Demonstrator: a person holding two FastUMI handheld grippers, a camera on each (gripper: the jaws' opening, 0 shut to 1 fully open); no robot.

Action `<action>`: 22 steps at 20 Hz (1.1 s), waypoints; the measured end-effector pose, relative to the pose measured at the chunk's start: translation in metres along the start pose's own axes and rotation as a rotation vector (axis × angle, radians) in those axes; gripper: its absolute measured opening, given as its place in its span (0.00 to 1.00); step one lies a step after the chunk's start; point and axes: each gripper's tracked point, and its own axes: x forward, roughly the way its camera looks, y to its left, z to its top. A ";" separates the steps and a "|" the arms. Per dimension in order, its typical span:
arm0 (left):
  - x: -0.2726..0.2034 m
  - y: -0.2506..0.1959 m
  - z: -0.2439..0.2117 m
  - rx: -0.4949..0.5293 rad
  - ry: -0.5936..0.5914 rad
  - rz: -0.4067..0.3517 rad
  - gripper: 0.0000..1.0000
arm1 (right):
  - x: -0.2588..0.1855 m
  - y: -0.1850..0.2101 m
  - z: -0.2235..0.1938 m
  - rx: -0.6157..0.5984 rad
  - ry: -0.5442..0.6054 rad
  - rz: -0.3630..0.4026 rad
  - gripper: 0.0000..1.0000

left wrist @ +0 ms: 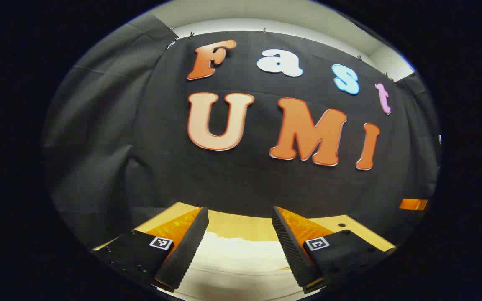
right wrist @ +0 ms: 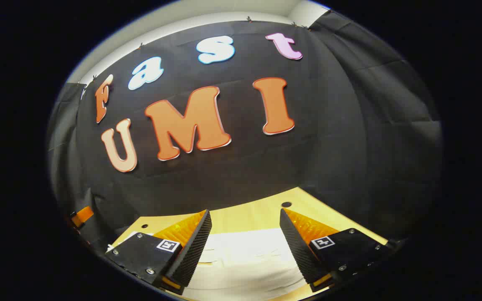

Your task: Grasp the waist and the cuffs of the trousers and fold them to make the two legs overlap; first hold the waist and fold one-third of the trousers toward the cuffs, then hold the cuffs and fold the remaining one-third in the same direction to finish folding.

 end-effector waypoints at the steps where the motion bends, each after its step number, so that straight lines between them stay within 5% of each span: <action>1: -0.003 0.027 0.004 0.000 0.002 0.020 0.99 | -0.003 0.012 -0.010 -0.013 0.020 0.004 1.00; 7: -0.018 0.121 -0.007 -0.003 0.062 0.062 0.99 | -0.025 0.048 -0.049 -0.011 0.152 0.018 0.98; 15: -0.005 0.116 -0.007 0.027 0.078 0.000 0.99 | -0.028 0.054 -0.051 -0.097 0.171 -0.012 0.98; 22: 0.026 0.091 0.000 0.042 0.065 0.019 1.00 | -0.003 0.019 -0.060 0.034 0.231 -0.029 0.98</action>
